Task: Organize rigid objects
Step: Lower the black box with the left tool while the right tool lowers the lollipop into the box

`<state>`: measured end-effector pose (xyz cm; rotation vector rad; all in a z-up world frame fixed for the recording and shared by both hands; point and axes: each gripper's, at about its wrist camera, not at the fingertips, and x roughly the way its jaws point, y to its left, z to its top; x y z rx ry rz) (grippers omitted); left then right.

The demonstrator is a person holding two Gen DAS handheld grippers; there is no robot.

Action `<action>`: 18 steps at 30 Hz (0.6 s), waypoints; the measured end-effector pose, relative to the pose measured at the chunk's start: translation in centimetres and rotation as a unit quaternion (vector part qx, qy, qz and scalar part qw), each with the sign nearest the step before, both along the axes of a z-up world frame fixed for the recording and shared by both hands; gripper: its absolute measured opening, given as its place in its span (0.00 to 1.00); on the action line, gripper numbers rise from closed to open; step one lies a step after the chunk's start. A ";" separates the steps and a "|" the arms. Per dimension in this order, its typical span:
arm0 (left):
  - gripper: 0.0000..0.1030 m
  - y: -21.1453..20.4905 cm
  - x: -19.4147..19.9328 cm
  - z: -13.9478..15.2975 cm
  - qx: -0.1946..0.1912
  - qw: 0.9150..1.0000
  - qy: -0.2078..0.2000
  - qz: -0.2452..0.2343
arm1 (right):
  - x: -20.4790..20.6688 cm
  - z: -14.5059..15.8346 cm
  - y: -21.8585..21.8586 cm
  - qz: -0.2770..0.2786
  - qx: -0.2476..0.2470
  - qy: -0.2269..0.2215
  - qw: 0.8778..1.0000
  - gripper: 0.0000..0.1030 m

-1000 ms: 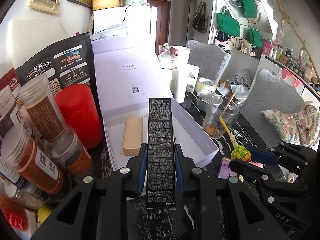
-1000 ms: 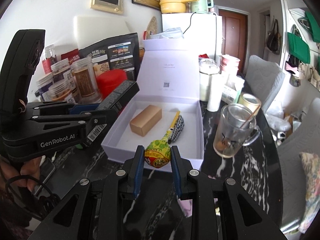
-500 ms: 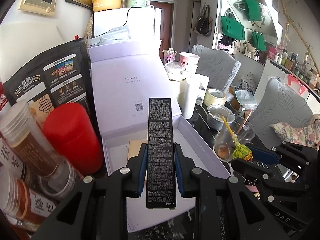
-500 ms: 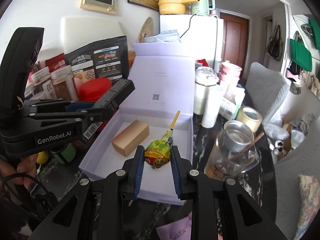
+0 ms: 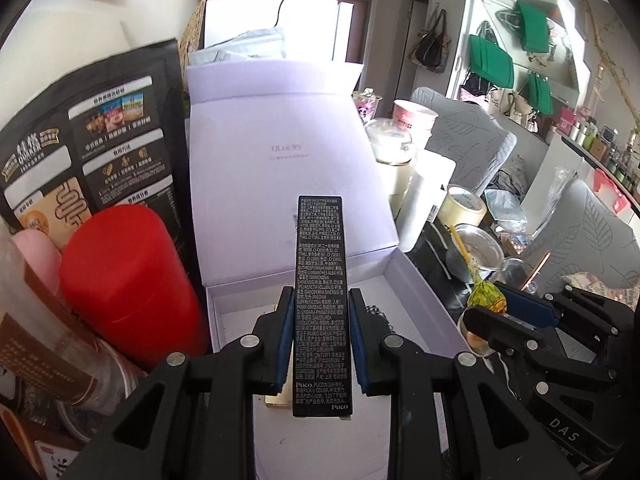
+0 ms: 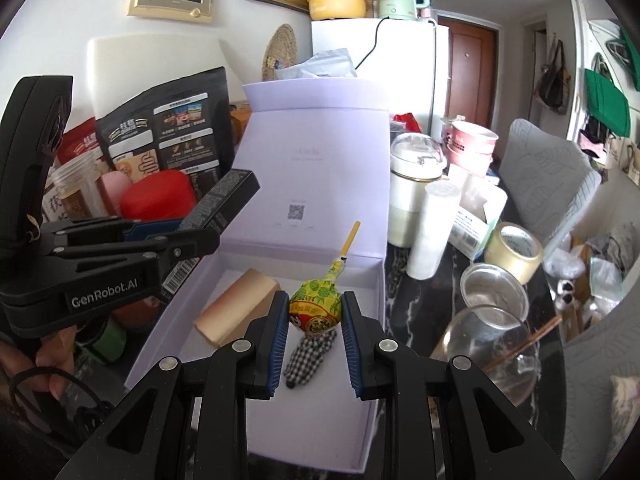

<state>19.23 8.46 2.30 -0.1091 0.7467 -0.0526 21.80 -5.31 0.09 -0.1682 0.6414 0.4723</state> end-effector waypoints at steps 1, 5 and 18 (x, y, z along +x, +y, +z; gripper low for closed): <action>0.24 0.2 0.3 -0.4 -0.003 1.000 0.003 0.002 | 0.5 -0.2 0.2 -0.001 -0.001 0.001 1.000 0.25; 0.24 0.5 1.3 -1.6 0.010 1.000 0.022 0.004 | 2.2 -1.2 0.2 0.006 0.021 0.014 1.000 0.25; 0.24 0.6 3.4 -5.3 0.022 0.997 0.076 0.002 | 4.9 -5.9 2.0 0.018 -0.028 0.077 0.997 0.25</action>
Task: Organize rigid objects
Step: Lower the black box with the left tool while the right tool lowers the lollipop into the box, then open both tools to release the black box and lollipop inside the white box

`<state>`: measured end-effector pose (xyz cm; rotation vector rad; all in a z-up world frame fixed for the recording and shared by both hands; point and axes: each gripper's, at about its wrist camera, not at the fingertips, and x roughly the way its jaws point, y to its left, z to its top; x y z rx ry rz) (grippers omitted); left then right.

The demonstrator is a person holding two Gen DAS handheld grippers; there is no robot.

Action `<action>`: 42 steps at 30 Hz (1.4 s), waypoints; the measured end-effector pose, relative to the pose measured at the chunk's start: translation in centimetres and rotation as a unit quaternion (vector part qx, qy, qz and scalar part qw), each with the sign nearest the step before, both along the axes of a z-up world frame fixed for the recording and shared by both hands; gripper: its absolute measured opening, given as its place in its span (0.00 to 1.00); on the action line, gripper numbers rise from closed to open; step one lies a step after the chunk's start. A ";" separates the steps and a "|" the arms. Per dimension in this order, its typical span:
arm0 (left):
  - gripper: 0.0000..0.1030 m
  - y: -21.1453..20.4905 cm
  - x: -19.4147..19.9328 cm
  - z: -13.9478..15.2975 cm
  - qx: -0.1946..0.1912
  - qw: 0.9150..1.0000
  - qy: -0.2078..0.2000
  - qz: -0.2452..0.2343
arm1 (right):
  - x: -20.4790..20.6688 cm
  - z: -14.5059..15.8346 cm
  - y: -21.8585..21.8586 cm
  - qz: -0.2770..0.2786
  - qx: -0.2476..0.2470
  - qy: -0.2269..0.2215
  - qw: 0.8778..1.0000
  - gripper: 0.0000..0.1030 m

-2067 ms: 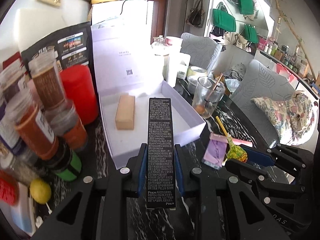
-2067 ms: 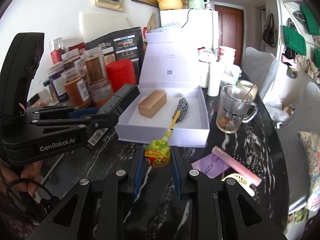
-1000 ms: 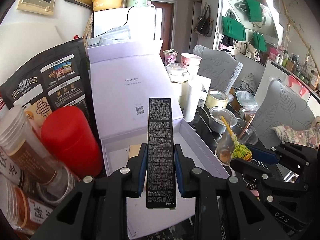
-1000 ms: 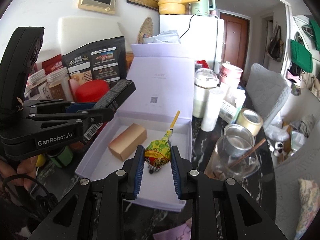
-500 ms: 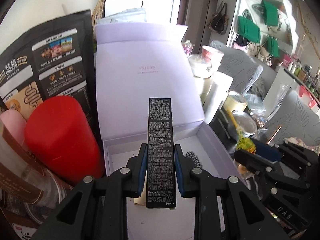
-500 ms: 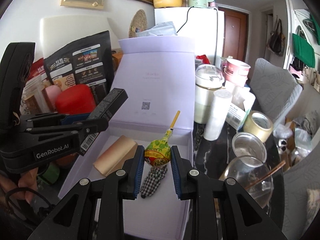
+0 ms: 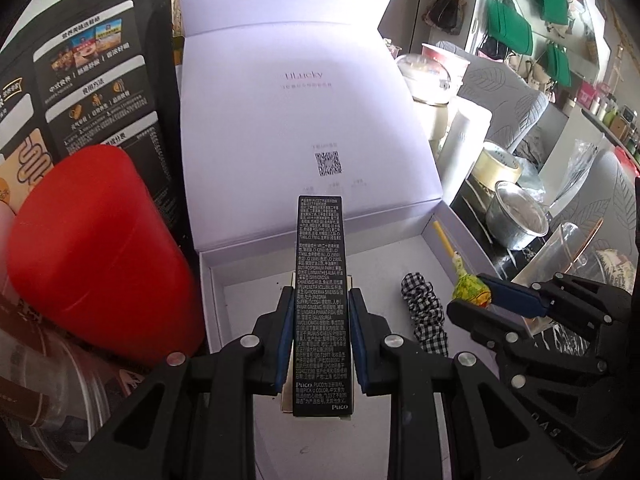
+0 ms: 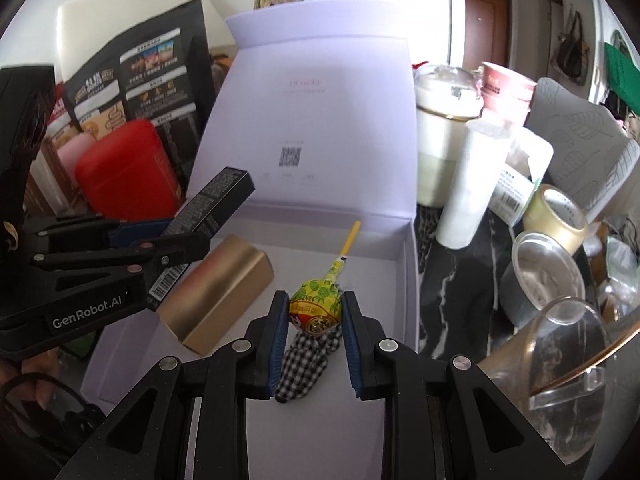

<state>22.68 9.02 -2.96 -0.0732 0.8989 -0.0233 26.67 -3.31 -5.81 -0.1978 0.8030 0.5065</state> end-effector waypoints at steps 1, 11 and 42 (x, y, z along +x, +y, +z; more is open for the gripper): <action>0.24 -0.1 0.1 -0.2 -0.001 1.000 0.005 -0.002 | 0.1 -0.3 0.1 0.002 -0.004 0.003 1.000 0.25; 0.24 0.5 0.4 -1.5 -0.010 1.000 0.027 0.004 | 0.6 -1.8 0.1 -0.006 -0.018 0.021 1.000 0.26; 0.24 0.5 -0.2 0.2 -0.004 0.999 0.030 0.024 | -1.3 1.7 -0.7 -0.013 -0.004 -0.015 1.000 0.38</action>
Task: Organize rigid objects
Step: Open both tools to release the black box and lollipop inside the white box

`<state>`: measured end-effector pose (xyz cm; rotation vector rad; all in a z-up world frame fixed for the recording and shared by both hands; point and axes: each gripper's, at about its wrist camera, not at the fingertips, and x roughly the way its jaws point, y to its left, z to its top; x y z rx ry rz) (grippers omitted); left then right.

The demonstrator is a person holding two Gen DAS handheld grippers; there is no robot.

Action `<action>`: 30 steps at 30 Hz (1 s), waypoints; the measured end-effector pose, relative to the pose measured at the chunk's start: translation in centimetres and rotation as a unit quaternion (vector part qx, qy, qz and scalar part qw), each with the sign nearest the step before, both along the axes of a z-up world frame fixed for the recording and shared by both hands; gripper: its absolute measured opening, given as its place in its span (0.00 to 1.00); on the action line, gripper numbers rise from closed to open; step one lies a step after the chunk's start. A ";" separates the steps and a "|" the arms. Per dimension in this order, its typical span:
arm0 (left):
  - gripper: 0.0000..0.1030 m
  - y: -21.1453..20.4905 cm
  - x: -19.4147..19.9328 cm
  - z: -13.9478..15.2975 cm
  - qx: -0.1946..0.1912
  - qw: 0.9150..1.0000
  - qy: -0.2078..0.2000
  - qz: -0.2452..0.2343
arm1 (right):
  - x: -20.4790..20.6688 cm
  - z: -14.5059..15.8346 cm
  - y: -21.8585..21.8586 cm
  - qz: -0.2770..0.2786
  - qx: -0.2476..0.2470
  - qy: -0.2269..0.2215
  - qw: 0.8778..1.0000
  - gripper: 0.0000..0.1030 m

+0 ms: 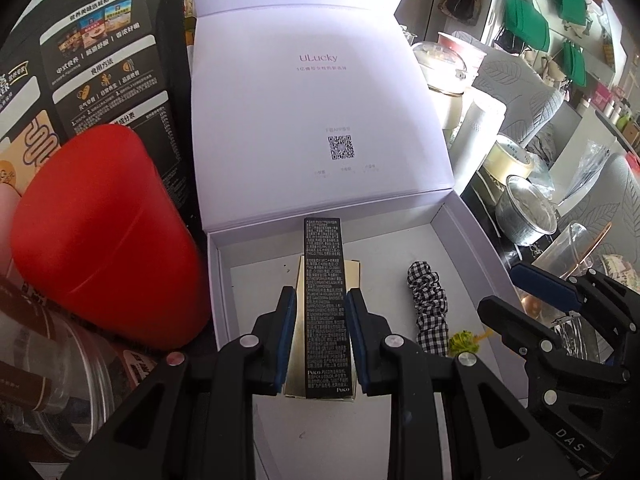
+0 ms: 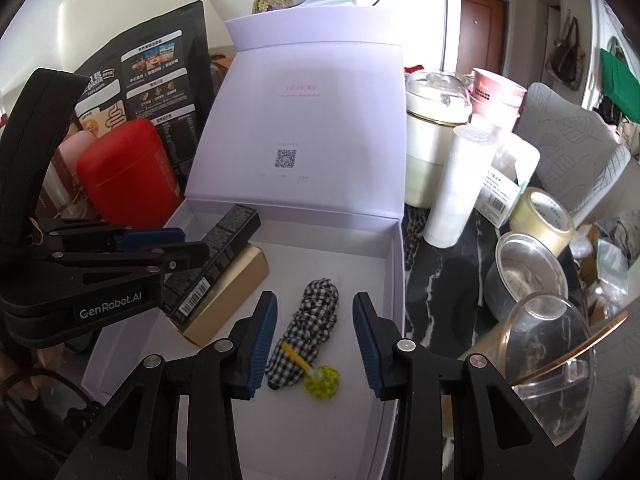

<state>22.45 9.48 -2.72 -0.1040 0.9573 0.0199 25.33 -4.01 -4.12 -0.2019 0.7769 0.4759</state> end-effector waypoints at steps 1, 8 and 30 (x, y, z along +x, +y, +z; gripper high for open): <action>0.24 0.0 -0.1 0.2 -0.001 1.000 -0.003 0.000 | -0.1 0.1 0.0 0.000 0.001 -0.001 1.000 0.38; 0.24 -0.1 -1.3 1.7 -0.001 1.000 -0.017 -0.001 | -1.3 1.5 -0.3 -0.003 0.000 -0.014 1.000 0.38; 0.24 -0.7 -7.7 8.2 0.007 0.997 -0.082 0.005 | -8.0 7.1 -0.7 0.000 0.016 -0.071 0.997 0.38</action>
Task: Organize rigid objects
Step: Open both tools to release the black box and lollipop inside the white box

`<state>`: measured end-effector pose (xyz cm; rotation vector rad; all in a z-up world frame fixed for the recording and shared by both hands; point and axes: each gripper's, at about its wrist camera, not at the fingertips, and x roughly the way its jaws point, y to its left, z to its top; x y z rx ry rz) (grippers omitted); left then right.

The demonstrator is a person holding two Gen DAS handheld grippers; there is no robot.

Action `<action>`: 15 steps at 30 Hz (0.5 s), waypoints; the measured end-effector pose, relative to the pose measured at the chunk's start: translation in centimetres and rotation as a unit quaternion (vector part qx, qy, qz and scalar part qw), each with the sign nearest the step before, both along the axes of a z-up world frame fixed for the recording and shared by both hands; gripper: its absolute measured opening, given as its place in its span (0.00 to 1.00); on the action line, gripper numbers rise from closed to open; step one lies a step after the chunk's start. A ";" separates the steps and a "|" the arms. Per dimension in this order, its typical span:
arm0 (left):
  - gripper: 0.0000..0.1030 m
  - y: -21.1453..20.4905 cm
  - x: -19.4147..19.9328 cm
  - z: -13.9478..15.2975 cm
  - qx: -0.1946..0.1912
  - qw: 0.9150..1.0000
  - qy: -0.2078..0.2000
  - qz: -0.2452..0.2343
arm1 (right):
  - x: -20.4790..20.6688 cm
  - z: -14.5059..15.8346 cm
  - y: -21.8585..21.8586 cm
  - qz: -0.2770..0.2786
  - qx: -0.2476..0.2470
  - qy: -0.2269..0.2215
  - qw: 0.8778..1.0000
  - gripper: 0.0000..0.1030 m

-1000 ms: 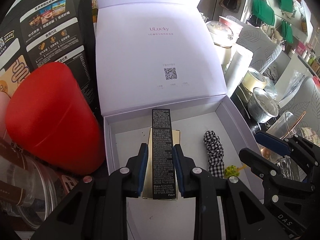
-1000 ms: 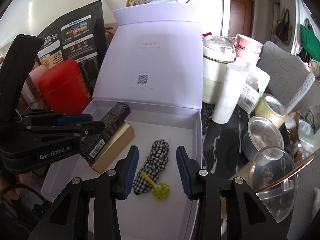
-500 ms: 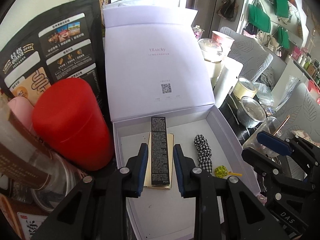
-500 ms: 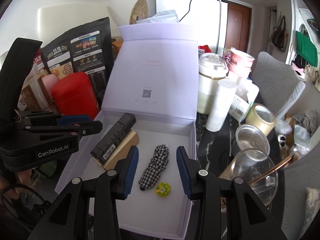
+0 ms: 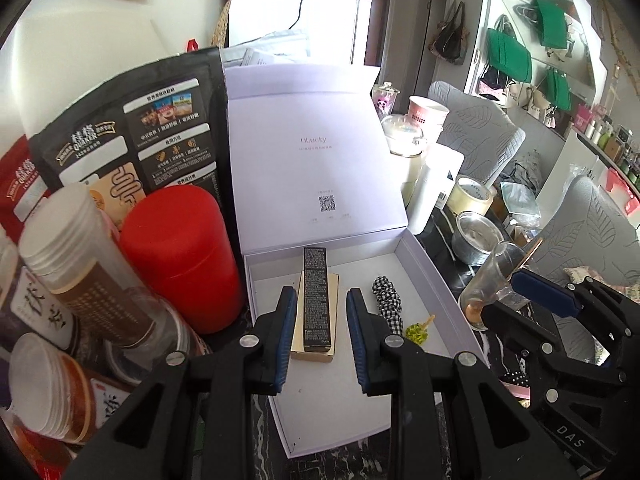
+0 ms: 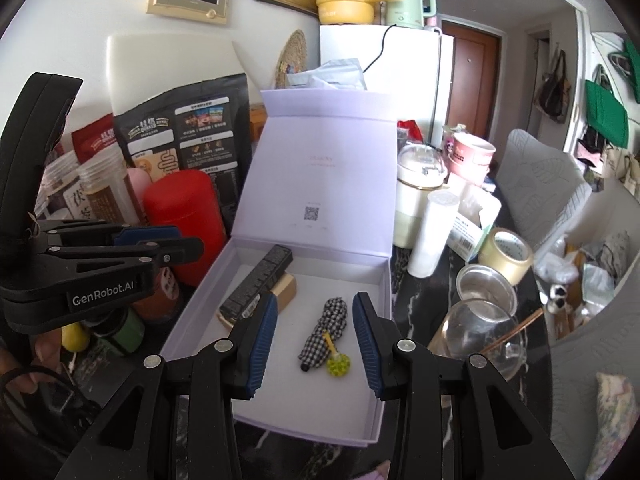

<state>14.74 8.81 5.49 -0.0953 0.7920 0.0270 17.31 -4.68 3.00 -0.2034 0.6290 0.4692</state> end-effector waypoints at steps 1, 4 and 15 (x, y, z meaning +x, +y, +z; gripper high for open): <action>0.24 0.0 -0.4 0.3 0.000 1.000 -0.003 0.000 | -0.4 0.2 -0.1 0.000 0.001 -0.003 1.000 0.38; 0.24 -0.2 -1.6 1.1 -0.002 1.000 -0.013 -0.003 | -1.4 0.9 -0.1 0.002 0.005 -0.009 1.000 0.38; 0.24 -1.1 -5.6 3.5 -0.003 0.999 -0.041 -0.011 | -5.6 2.8 -0.7 -0.001 0.013 -0.041 0.999 0.39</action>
